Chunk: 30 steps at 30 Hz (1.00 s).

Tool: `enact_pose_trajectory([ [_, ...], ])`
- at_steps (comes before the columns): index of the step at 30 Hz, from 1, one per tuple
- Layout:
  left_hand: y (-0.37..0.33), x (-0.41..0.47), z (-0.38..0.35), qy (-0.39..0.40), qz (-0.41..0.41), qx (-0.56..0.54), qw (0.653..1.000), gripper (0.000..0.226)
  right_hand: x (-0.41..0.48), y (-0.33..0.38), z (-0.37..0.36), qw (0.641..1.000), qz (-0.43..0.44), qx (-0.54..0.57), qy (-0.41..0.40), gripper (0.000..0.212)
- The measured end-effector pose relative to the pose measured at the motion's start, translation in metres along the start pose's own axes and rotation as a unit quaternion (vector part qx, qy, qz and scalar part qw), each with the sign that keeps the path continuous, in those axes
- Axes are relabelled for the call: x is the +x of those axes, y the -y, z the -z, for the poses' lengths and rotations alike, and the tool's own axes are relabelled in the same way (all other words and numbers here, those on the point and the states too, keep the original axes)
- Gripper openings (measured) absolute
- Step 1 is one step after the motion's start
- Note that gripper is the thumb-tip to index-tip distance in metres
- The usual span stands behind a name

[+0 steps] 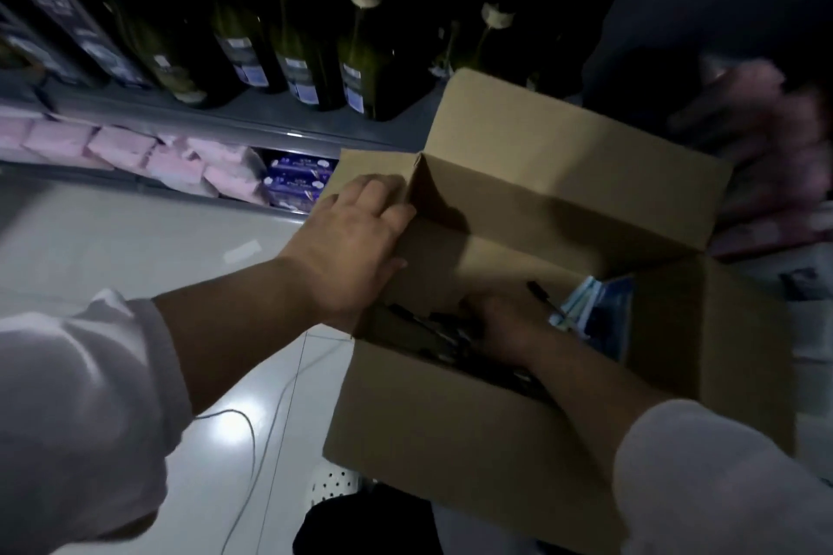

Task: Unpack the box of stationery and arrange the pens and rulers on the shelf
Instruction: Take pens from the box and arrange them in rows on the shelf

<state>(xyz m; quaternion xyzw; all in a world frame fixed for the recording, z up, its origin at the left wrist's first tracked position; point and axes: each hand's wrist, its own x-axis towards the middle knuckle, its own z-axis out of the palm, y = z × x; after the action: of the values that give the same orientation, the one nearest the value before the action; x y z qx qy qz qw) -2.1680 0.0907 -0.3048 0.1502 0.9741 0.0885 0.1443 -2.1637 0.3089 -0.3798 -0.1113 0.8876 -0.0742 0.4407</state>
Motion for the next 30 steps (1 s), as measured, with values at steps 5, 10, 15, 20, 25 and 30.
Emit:
enact_pose_trajectory([
  [5, 0.001, 0.008, -0.016, -0.022, 0.007, -0.042, 0.999, 0.062, 0.023, -0.005, -0.003, 0.996, 0.015, -0.074, 0.036, 0.049],
  [10, 0.003, 0.010, -0.017, -0.025, 0.013, -0.053, 0.998, 0.058, 0.033, 0.004, -0.008, 0.988, 0.023, -0.099, 0.118, 0.036],
  [15, 0.001, 0.010, -0.016, -0.025, 0.014, -0.049, 0.998, 0.057, 0.031, 0.003, -0.009, 0.982, 0.023, -0.090, 0.163, 0.038],
  [20, 0.002, 0.009, -0.018, -0.031, 0.012, -0.053, 0.998, 0.055, 0.027, 0.001, -0.007, 0.980, 0.015, -0.063, 0.189, 0.038],
  [25, 0.003, 0.011, -0.020, -0.044, 0.004, -0.062, 0.997, 0.055, 0.025, -0.004, -0.009, 0.978, -0.007, -0.043, 0.206, 0.038],
  [30, 0.004, 0.010, -0.021, -0.050, -0.002, -0.071, 0.996, 0.056, 0.020, -0.008, -0.006, 0.983, 0.004, -0.008, 0.181, 0.045],
])
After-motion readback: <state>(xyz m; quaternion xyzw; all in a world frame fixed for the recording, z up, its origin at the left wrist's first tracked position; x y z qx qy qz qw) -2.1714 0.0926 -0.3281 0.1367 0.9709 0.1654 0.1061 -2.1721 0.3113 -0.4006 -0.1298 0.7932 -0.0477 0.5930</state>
